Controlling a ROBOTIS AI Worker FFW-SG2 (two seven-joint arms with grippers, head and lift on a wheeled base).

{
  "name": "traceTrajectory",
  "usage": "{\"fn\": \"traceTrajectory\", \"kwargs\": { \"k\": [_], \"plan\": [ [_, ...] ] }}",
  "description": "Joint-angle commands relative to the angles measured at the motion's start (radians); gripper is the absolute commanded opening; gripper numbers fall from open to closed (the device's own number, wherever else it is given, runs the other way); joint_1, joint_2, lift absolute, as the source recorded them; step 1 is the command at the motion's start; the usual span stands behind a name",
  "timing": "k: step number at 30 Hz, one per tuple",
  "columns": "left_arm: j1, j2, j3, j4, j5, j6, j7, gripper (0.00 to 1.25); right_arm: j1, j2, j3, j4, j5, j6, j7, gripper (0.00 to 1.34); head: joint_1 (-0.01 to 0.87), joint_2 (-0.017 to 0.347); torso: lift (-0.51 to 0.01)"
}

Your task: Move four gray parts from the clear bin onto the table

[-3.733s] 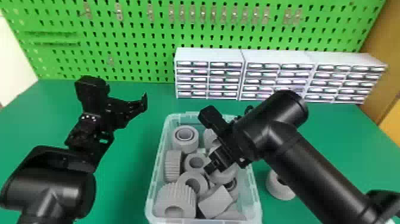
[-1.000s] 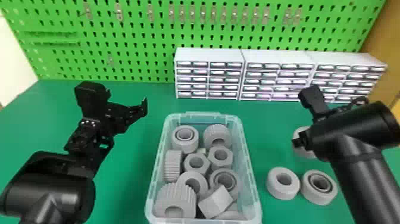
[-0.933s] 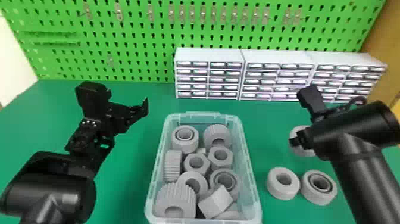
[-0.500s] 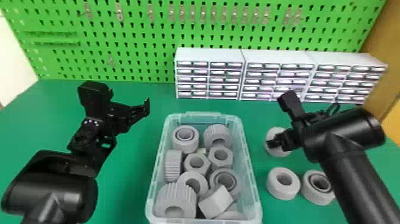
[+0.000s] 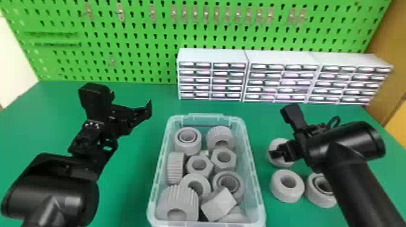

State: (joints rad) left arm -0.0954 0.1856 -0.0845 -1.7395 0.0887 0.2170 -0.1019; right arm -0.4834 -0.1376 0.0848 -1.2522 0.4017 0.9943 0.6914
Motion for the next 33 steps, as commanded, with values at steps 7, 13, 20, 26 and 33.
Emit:
{"fn": "traceTrajectory", "kwargs": {
  "k": [7, 13, 20, 26, 33],
  "plan": [
    [-0.001, 0.000, 0.000, 0.000, 0.002, 0.001, 0.001, 1.14, 0.014, -0.001, -0.011, 0.005, 0.011, 0.001, -0.003, 0.29, 0.678, 0.034, -0.050],
    [0.000, 0.000, -0.001, 0.000, 0.002, -0.001, -0.001, 1.14, 0.008, -0.001, 0.003, 0.005, 0.012, 0.001, -0.012, 0.47, 0.678, 0.034, -0.050],
    [0.002, 0.000, 0.000, 0.000, 0.003, 0.001, -0.001, 1.14, 0.006, -0.004, 0.009, 0.005, 0.012, 0.001, -0.016, 0.59, 0.678, 0.034, -0.050],
    [0.005, 0.000, 0.002, 0.000, 0.006, 0.001, -0.001, 1.14, 0.006, -0.005, 0.010, 0.002, 0.012, 0.001, -0.018, 0.66, 0.678, 0.034, -0.050],
    [0.005, 0.000, 0.002, 0.000, 0.006, 0.001, -0.001, 1.14, 0.000, -0.008, 0.021, -0.044, 0.037, 0.003, -0.018, 0.71, 0.678, 0.034, -0.050]
  ]
}}
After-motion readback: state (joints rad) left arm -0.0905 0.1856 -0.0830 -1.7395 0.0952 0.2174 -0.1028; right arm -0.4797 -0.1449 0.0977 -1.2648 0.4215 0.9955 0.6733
